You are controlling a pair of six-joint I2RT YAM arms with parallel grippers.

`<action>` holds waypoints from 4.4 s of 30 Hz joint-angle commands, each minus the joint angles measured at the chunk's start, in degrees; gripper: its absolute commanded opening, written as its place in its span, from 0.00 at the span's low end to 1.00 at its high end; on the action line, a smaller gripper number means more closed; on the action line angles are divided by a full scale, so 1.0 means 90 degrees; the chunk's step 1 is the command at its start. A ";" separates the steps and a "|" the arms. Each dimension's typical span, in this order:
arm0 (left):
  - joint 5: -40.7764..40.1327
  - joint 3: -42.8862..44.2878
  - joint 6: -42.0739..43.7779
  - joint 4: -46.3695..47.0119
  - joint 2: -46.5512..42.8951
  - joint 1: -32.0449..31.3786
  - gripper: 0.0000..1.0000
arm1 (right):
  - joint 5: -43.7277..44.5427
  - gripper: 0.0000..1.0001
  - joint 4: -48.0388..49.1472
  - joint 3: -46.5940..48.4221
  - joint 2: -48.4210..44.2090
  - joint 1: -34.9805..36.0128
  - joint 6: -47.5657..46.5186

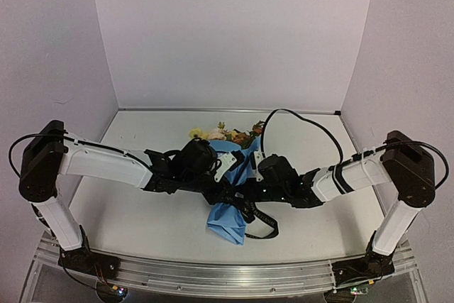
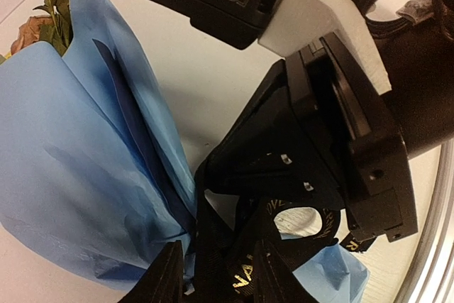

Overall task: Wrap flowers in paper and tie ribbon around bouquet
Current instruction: Cross the half-tied ribbon over the folded bouquet.

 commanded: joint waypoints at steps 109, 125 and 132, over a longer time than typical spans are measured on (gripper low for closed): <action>-0.0751 -0.1429 -0.1568 0.0720 -0.1492 0.0959 0.30 | -0.0587 0.00 0.1709 0.0651 0.0368 0.0163 -0.2089; 0.0682 -0.0897 -0.1025 0.0844 -0.0452 0.0972 0.21 | -0.1049 0.00 0.1699 0.0676 0.0262 0.0167 -0.1835; 0.1108 -0.1091 -0.0968 0.0979 -0.0653 0.0976 0.20 | -0.1175 0.00 0.1693 0.0791 0.0324 0.0165 -0.1735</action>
